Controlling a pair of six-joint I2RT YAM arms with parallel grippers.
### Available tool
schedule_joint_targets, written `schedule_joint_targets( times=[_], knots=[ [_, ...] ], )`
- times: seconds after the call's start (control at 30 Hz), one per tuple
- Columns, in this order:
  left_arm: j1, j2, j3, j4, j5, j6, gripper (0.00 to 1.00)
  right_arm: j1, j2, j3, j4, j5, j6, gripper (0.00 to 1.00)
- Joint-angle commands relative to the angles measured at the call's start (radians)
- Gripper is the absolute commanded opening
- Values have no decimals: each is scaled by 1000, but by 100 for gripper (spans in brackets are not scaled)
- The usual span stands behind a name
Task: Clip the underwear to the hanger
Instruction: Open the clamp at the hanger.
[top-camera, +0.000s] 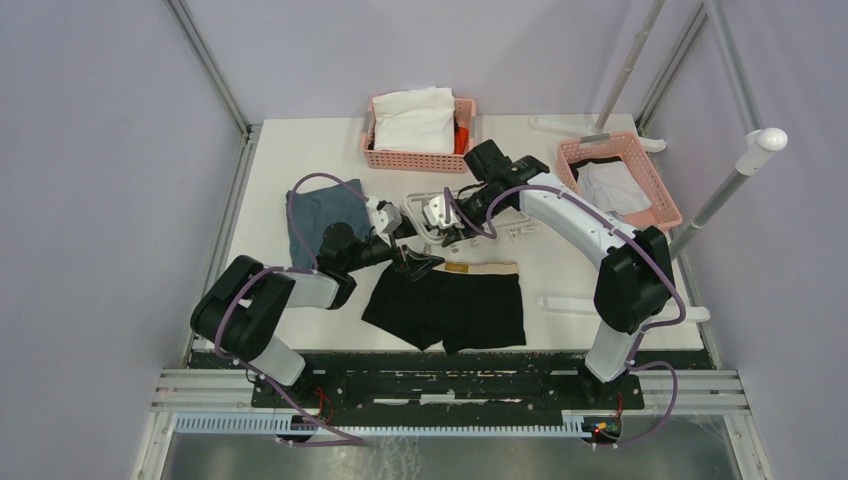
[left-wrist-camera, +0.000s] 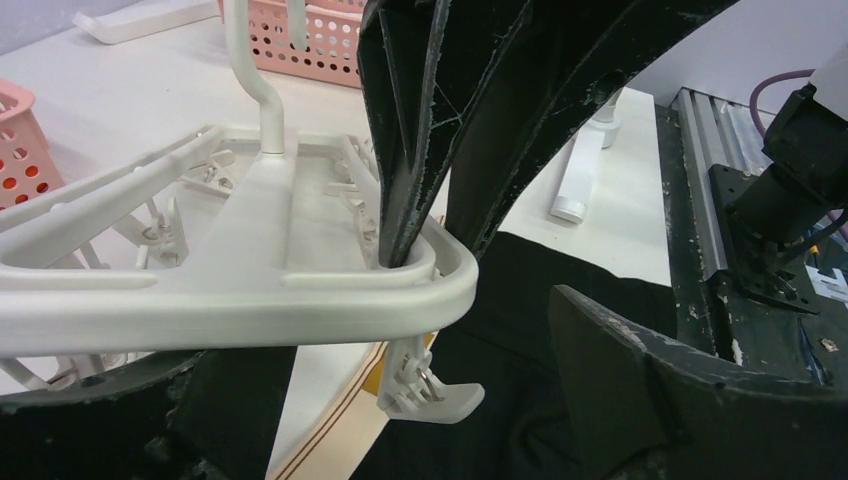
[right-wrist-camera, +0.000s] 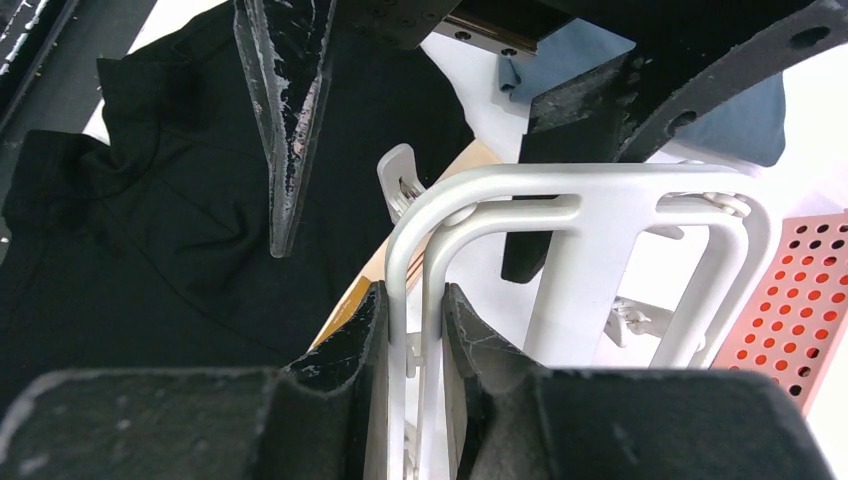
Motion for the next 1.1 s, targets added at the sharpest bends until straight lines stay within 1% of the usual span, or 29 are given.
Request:
schedule_joint_targets(
  times=[0.0,0.2,0.3,0.37,0.5,0.57,0.8,0.93,1.07],
  knots=[
    [-2,0,42,75,21,48,100,7,-55,57,-26,-82,-54,1],
    [3,6,44,85,30,36,100,7,-55,63,-50,-95,-72,0],
    [5,17,47,115,63,8,98,7,-54,69,-70,-103,-90,0],
    [7,23,34,166,94,-23,98,7,-55,72,-80,-99,-99,0],
    [9,37,-29,355,152,-90,99,6,-66,74,-78,-83,-101,1],
    [11,39,-53,405,166,-95,99,6,-75,74,-78,-82,-101,0],
    [19,29,-77,415,157,-74,100,7,-93,74,-86,-86,-103,0],
    [19,38,-51,403,156,-80,100,7,-95,74,-107,-109,-121,0],
    [18,66,-9,413,184,-122,98,7,-95,73,-104,-113,-123,0]
  ],
)
